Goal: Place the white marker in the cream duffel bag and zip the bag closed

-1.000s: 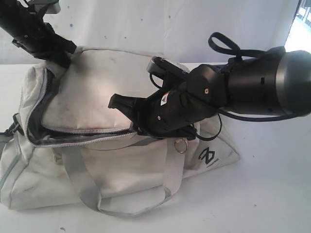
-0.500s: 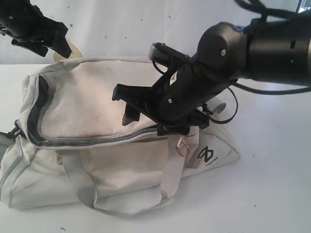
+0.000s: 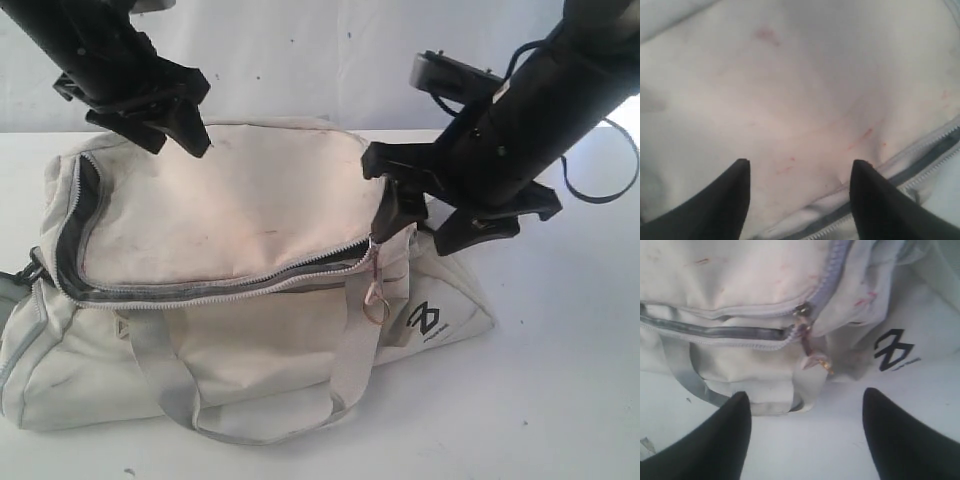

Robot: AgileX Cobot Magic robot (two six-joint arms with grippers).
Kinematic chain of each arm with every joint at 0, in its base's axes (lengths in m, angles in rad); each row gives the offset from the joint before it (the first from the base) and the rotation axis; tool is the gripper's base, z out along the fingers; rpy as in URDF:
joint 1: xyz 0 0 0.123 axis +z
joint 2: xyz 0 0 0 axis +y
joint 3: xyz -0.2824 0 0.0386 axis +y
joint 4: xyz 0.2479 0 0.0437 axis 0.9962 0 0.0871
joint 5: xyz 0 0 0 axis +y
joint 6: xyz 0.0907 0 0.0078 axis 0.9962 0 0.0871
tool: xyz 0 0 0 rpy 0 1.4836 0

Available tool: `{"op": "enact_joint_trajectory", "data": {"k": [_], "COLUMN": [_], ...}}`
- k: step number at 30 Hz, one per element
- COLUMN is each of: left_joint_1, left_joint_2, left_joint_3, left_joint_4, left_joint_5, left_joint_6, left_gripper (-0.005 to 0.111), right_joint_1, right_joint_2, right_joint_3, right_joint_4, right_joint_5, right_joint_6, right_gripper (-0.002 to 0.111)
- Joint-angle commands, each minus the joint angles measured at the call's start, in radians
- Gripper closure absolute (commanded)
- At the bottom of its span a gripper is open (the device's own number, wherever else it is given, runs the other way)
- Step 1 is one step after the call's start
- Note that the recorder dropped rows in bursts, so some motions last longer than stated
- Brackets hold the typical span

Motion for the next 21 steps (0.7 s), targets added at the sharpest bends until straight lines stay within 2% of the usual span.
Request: {"op": "enact_joint_trajectory", "data": {"k": [1, 5, 7, 12, 14, 15, 17, 21], "left_joint_1": [-0.044, -0.086, -0.138, -0.316, -0.397, -0.454, -0.514, -0.550], "left_joint_2": [-0.065, -0.142, -0.199, -0.254, -0.254, -0.254, -0.254, -0.254], "left_joint_3": [0.089, 0.193, 0.261, 0.410, 0.469, 0.512, 0.572, 0.659], "left_joint_4": [-0.019, -0.129, -0.161, -0.175, -0.207, -0.215, -0.215, -0.236], "left_joint_5": [0.001, -0.066, -0.141, -0.312, -0.411, -0.502, -0.610, -0.757], "left_joint_6": [-0.059, -0.063, -0.038, -0.053, -0.053, -0.053, -0.065, -0.073], "left_gripper": [0.045, 0.046, 0.047, 0.048, 0.048, 0.048, 0.048, 0.048], "right_joint_1": [-0.089, -0.171, -0.211, -0.259, -0.259, -0.259, -0.259, -0.259], "right_joint_2": [-0.010, -0.010, -0.005, 0.020, 0.020, 0.020, 0.020, 0.020], "right_joint_3": [-0.006, -0.006, -0.006, -0.006, 0.000, 0.000, 0.000, 0.000], "right_joint_4": [-0.001, 0.030, 0.044, 0.044, 0.044, 0.044, 0.026, 0.013], "right_joint_5": [0.028, 0.030, 0.023, 0.008, -0.016, -0.016, -0.011, -0.008], "right_joint_6": [-0.054, -0.123, -0.147, -0.209, -0.222, -0.222, -0.249, -0.251], "right_gripper": [0.053, 0.057, 0.058, 0.058, 0.058, 0.058, 0.058, 0.058]}}
